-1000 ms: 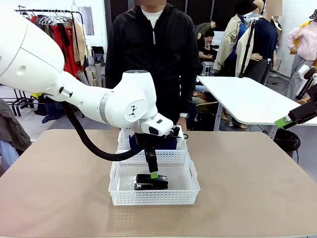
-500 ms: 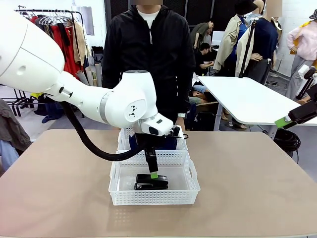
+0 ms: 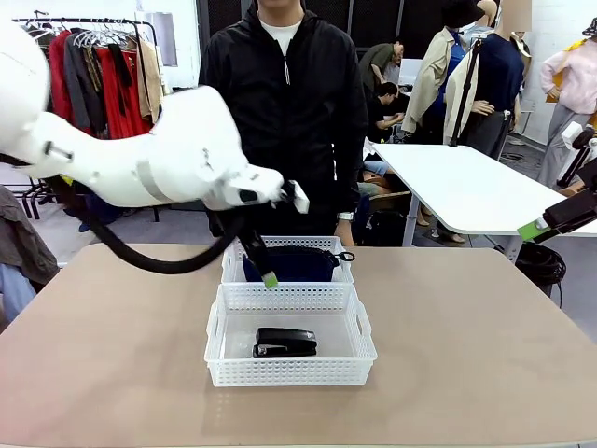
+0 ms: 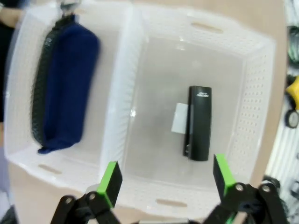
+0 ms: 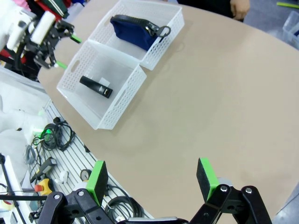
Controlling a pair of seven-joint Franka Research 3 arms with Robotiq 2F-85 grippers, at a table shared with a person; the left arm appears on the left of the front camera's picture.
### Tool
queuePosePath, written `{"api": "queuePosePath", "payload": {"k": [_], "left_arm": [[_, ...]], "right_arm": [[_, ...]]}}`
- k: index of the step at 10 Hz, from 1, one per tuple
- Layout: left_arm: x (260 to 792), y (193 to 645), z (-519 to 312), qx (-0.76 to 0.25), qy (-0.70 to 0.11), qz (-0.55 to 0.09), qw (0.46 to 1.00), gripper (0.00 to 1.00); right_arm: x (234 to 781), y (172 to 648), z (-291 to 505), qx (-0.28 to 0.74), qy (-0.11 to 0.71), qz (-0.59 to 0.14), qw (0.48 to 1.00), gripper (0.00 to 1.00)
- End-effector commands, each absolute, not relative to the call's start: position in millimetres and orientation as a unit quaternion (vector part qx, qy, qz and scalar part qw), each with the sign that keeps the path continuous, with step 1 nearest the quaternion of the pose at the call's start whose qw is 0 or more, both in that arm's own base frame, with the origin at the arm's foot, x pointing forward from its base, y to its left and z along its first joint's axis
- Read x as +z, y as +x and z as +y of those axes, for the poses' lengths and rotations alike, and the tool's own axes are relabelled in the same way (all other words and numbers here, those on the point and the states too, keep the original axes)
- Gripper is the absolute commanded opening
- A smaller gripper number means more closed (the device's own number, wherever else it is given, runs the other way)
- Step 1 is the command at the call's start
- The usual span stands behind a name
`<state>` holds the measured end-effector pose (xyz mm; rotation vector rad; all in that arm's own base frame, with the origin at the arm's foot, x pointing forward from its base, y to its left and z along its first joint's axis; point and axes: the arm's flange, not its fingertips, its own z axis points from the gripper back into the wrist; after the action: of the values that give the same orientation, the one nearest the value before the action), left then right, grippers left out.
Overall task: Distribute items into two baskets.
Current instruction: Place the picked Stapler into the Organizing basket as instructed by the person.
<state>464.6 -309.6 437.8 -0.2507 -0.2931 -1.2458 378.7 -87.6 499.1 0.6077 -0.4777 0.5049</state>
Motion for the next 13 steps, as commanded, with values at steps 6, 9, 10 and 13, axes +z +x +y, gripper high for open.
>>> {"api": "queuePosePath", "payload": {"k": [6, 9, 10, 13], "left_arm": [[491.0, 452.0, -99.0, -0.434, -0.237, -0.245, 0.834, 1.0], [505.0, 443.2, -34.6, -0.382, -0.266, -0.276, 0.841, 1.0], [508.8, 440.6, -18.5, -0.364, -0.27, -0.29, 0.843, 1.0], [505.3, 432.2, 27.8, -0.333, -0.297, -0.302, 0.842, 1.0]], "right_arm": [[499.5, 379.5, -86.8, 0.245, 0.292, -0.234, 0.894, 1.0], [499.5, 379.5, -86.8, 0.245, 0.292, -0.234, 0.894, 1.0], [499.5, 379.5, -86.8, 0.245, 0.292, -0.234, 0.894, 1.0], [499.5, 379.5, -86.8, 0.245, 0.292, -0.234, 0.894, 1.0]]}}
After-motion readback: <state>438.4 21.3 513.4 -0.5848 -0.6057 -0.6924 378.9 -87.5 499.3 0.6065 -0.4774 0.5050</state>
